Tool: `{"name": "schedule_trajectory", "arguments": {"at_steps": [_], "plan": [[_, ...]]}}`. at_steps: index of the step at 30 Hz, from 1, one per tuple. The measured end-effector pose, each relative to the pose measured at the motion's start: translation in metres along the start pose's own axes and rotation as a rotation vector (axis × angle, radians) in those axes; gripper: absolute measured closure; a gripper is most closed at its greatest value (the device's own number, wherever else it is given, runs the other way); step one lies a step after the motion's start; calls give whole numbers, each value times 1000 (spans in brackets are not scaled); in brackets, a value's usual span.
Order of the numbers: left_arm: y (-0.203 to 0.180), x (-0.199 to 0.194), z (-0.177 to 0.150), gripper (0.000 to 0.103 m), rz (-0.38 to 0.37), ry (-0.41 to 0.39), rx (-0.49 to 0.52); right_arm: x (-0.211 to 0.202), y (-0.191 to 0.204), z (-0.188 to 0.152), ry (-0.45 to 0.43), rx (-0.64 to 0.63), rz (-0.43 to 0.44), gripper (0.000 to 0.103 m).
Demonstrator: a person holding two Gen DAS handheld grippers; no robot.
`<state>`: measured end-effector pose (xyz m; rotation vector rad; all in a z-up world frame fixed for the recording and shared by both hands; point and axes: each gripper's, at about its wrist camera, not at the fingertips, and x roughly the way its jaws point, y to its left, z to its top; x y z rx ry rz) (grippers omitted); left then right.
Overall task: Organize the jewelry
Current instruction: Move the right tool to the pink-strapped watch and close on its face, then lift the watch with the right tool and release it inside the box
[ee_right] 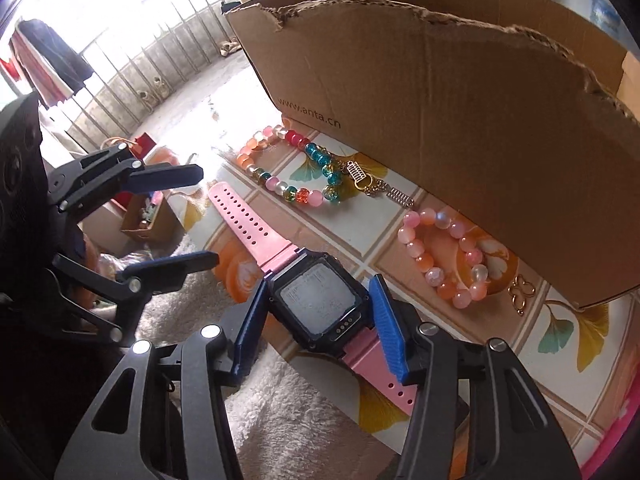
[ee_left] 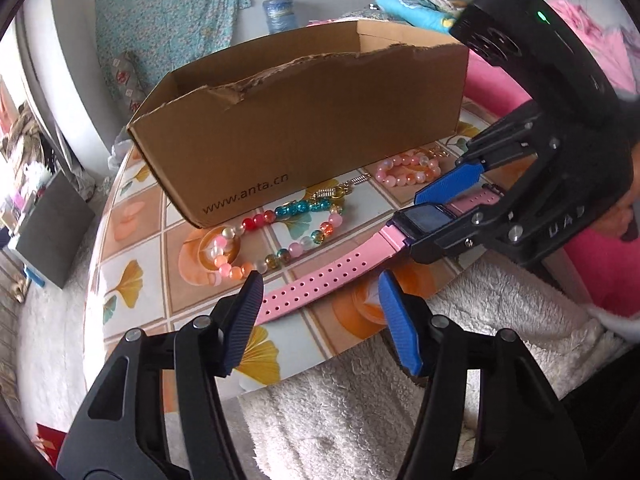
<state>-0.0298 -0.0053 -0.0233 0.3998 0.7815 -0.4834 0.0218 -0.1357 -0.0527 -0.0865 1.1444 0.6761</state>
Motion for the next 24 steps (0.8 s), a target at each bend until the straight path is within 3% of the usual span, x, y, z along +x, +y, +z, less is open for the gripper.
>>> {"name": "schedule_trajectory", "arguments": {"at_steps": [3, 5, 6, 8, 13, 18, 21, 23, 24], "plan": [[-13, 8, 3, 52, 3, 19, 62, -4, -19, 2, 23, 40, 99, 52], [-18, 14, 7, 61, 19, 27, 65, -6, -32, 4, 33, 62, 152, 52], [-18, 17, 9, 63, 16, 31, 55, -7, -37, 5, 35, 74, 174, 52], [-15, 22, 13, 79, 9, 42, 31, -7, -45, 5, 30, 92, 205, 52], [-1, 30, 21, 90, -59, 86, -62, -16, -60, -4, -13, 129, 223, 52], [19, 38, 23, 92, -166, 150, -170, -22, -44, -14, -43, 115, 141, 51], [23, 39, 24, 92, -171, 161, -190, -31, -32, -27, -58, 58, 4, 51], [28, 39, 25, 94, -176, 164, -213, -34, -25, -35, -65, 21, -92, 58], [30, 39, 25, 94, -176, 163, -221, -36, -22, -39, -69, 4, -149, 70]]}}
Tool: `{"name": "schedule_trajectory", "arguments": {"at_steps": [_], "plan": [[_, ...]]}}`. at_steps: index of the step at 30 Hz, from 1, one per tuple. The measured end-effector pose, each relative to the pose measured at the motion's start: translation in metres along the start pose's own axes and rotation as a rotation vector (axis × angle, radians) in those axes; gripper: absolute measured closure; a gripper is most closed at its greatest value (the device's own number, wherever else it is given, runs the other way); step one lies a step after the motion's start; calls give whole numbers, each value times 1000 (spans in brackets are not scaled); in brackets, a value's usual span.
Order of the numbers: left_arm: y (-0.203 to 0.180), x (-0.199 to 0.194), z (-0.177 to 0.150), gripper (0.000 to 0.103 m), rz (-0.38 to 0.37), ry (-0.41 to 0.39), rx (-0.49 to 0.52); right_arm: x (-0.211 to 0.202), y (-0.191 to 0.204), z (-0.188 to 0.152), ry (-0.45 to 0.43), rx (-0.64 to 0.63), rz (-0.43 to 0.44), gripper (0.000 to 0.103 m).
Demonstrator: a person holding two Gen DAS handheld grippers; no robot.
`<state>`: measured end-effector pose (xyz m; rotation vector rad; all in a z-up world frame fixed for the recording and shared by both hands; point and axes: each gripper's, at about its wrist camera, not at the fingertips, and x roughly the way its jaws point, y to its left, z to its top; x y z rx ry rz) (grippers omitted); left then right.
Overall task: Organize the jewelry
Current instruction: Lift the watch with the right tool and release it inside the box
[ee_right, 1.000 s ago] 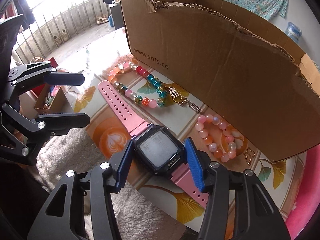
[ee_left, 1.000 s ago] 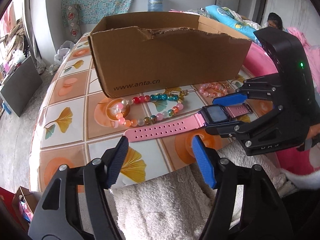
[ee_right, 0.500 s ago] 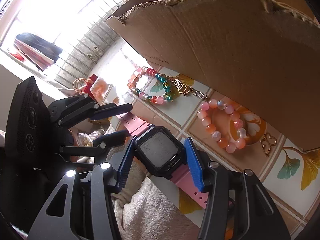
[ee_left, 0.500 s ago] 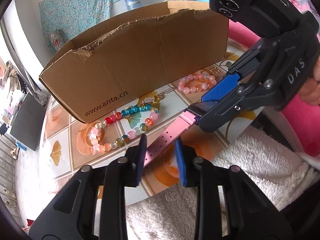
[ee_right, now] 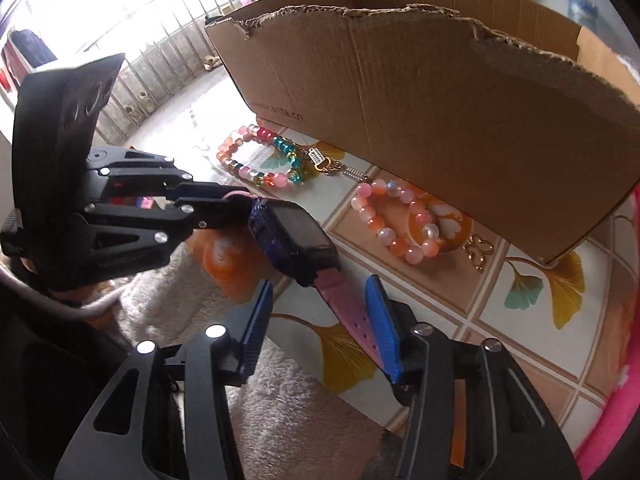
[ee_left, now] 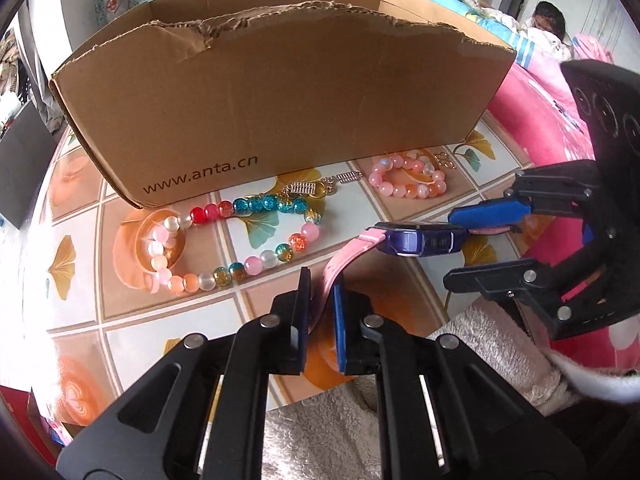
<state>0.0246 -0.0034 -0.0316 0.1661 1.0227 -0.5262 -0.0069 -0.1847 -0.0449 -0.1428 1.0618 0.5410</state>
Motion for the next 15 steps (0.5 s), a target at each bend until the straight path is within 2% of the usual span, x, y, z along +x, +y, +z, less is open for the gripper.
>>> {"name": "schedule_trajectory", "arguments": {"at_steps": [1, 2, 4, 9, 11, 15], "plan": [[2, -1, 0, 95, 0, -4, -5, -1, 3, -2, -3, -12, -48, 83], [3, -1, 1, 96, 1, -9, -8, -2, 2, -5, -6, -6, -74, 90], [6, -5, 2, 98, -18, -23, -9, -5, 2, -11, -22, 35, -82, 96], [3, -32, 5, 100, -35, -70, 23, -32, 8, -11, -63, 70, -122, 98], [2, -59, 12, 100, -47, -123, 33, -54, 18, -3, -96, 62, -132, 98], [6, -116, 42, 100, -52, -255, 81, -105, 28, 32, -198, 49, -116, 98]]}}
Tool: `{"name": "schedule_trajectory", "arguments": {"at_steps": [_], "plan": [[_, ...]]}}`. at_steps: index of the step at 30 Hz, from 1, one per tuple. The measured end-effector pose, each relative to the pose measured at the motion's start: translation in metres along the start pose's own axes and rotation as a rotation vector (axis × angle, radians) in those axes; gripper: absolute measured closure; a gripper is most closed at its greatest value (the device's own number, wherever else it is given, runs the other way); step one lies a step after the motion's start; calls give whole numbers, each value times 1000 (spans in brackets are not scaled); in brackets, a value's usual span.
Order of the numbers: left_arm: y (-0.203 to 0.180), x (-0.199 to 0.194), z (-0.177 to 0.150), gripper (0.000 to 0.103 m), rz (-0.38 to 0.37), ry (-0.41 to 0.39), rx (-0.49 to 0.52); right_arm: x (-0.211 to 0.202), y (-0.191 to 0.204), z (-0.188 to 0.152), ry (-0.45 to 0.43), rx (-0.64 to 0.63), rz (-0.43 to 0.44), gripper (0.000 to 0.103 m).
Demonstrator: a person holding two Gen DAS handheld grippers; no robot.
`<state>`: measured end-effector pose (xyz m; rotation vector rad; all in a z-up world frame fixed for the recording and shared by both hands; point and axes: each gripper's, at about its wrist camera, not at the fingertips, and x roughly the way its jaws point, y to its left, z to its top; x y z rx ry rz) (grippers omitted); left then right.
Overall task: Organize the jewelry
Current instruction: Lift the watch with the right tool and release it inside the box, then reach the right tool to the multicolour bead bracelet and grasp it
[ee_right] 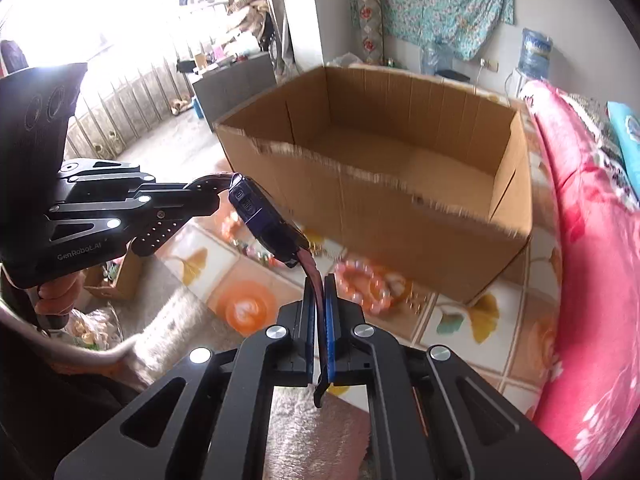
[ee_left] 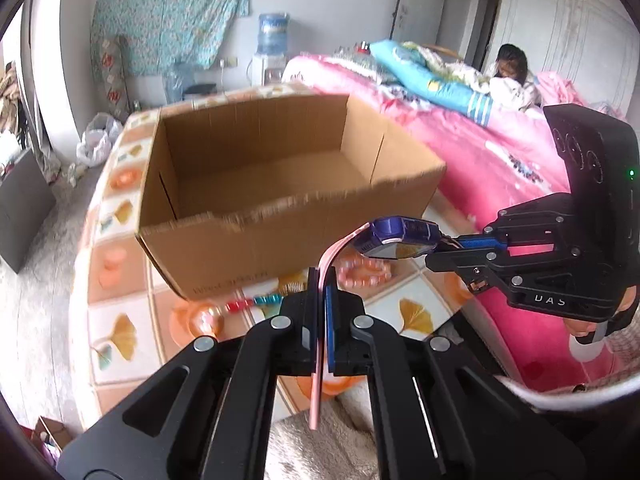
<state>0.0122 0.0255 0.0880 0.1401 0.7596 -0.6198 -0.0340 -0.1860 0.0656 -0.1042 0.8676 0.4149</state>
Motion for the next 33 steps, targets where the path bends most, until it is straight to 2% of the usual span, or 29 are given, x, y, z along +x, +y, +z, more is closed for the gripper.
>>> {"name": "schedule_trajectory", "arguments": {"at_steps": [3, 6, 10, 17, 19, 20, 21, 23, 26, 29, 31, 33], "plan": [[11, -12, 41, 100, 16, -33, 33, -5, -6, 44, -41, -4, 19, 98], [31, 12, 79, 101, 29, 15, 18, 22, -23, 90, 2, 10, 39, 98], [66, 79, 120, 101, 29, 186, -40, 96, -53, 134, 161, 66, 60, 98], [105, 192, 140, 100, 96, 435, -50, 194, -116, 172, 404, 166, 72, 98], [111, 215, 141, 94, 129, 508, -51, 212, -124, 173, 457, 194, 61, 94], [113, 223, 142, 85, 153, 529, -46, 219, -128, 175, 470, 211, 51, 94], [114, 227, 143, 80, 162, 532, -42, 223, -132, 177, 470, 217, 32, 90], [118, 224, 147, 56, 165, 508, -52, 225, -137, 181, 448, 214, -12, 81], [121, 209, 154, 53, 154, 434, -79, 217, -139, 183, 398, 229, -5, 80], [123, 184, 160, 52, 174, 369, -96, 201, -138, 182, 341, 237, -11, 80], [122, 156, 161, 49, 180, 295, -101, 180, -134, 179, 286, 233, -14, 80], [118, 118, 158, 42, 177, 201, -100, 149, -124, 173, 207, 216, -20, 80]]}}
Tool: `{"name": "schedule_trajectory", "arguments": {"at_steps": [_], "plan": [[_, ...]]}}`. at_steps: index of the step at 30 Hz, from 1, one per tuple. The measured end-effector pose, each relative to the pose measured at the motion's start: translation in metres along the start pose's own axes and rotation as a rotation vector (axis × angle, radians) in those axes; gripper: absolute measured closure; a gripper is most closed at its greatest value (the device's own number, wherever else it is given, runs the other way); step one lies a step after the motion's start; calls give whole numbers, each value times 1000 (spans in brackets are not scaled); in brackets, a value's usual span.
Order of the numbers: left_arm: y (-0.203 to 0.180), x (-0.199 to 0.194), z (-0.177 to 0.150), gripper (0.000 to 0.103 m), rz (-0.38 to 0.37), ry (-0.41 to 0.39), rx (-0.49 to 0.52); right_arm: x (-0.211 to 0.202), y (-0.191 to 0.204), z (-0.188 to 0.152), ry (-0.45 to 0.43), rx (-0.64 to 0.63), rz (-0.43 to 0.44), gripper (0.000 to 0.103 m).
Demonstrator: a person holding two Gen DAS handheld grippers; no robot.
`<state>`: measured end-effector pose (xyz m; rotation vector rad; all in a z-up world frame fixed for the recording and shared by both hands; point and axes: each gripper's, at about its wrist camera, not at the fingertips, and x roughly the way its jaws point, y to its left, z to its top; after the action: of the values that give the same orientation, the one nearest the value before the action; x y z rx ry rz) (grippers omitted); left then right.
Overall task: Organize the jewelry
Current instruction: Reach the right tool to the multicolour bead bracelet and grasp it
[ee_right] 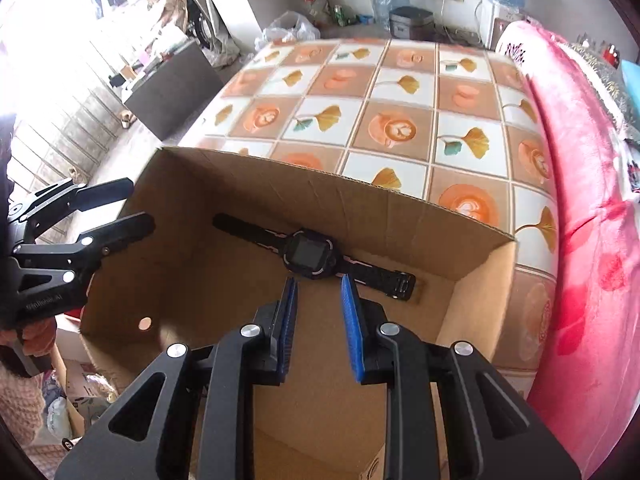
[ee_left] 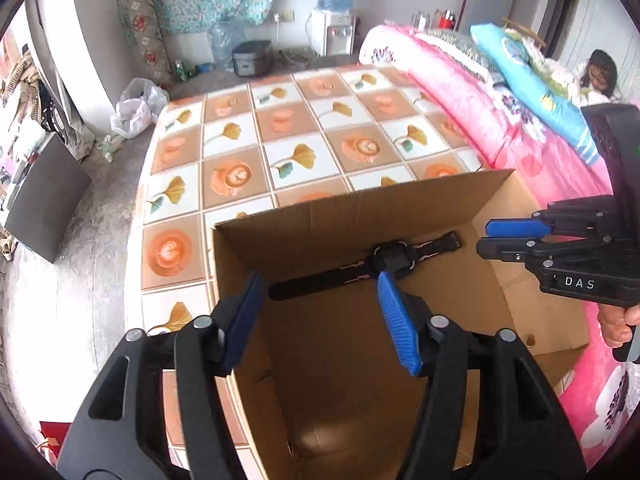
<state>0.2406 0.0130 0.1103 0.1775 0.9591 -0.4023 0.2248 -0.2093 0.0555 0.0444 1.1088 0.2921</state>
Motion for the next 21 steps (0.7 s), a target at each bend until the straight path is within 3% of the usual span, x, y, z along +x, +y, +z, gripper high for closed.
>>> {"name": "schedule_trajectory", "arguments": {"at_steps": [4, 8, 11, 14, 16, 21], "plan": [[5, -74, -48, 28, -24, -173, 2, -70, 24, -51, -185, -65, 47, 80], [7, -117, -109, 19, -32, -238, -14, -105, 45, -116, -268, -91, 144, 80], [7, -114, -150, 18, -18, -204, -57, -98, 60, -157, -242, -59, 210, 80], [6, -76, -185, 18, -16, -84, -103, -61, 76, -183, -165, 0, 250, 80], [4, -48, -204, 18, 31, -16, -127, -32, 85, -191, -123, 34, 229, 80], [-3, -2, -223, 18, 113, 23, -115, 16, 102, -190, -93, 87, 150, 80]]}}
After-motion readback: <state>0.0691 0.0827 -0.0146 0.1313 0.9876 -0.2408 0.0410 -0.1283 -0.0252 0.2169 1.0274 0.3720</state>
